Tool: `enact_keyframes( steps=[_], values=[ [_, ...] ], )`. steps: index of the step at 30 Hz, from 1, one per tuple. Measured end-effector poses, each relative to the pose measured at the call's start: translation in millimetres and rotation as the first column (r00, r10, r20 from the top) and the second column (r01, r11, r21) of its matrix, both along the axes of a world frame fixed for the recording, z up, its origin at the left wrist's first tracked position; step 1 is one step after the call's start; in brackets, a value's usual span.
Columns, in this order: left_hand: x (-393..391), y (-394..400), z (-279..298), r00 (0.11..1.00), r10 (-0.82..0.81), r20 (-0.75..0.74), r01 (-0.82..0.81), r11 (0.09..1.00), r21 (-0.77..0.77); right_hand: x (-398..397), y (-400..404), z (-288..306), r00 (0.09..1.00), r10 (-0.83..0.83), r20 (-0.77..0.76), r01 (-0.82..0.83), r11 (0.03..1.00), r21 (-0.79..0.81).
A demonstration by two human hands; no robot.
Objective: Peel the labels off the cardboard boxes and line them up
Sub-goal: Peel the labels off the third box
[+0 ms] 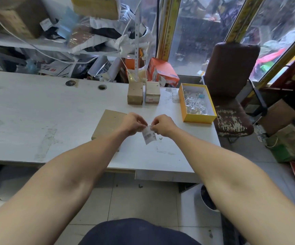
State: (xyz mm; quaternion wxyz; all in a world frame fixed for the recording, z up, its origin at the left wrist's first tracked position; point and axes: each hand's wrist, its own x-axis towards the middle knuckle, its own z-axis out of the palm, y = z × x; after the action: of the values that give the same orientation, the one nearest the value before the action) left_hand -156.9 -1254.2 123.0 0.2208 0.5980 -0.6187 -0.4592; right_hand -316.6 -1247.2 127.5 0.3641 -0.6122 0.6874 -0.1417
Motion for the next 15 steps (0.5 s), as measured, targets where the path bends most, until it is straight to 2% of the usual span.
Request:
enact_keyframes(
  steps=[4,9,15],
  values=[
    [6,-1,-1,0.999,-0.03,-0.014,0.031,0.999,0.042,6,2,-1,0.981,-0.051,0.189,0.035,0.996,0.085],
    [10,-2,-1,0.999,0.015,-0.038,-0.015,1.0,0.018,16,9,5,0.875,-0.108,0.473,0.023,0.983,0.183],
    [21,6,0,0.991,-0.068,-0.113,0.076,0.995,0.065,18,11,9,0.884,-0.153,0.441,0.091,0.983,0.157]
  ],
)
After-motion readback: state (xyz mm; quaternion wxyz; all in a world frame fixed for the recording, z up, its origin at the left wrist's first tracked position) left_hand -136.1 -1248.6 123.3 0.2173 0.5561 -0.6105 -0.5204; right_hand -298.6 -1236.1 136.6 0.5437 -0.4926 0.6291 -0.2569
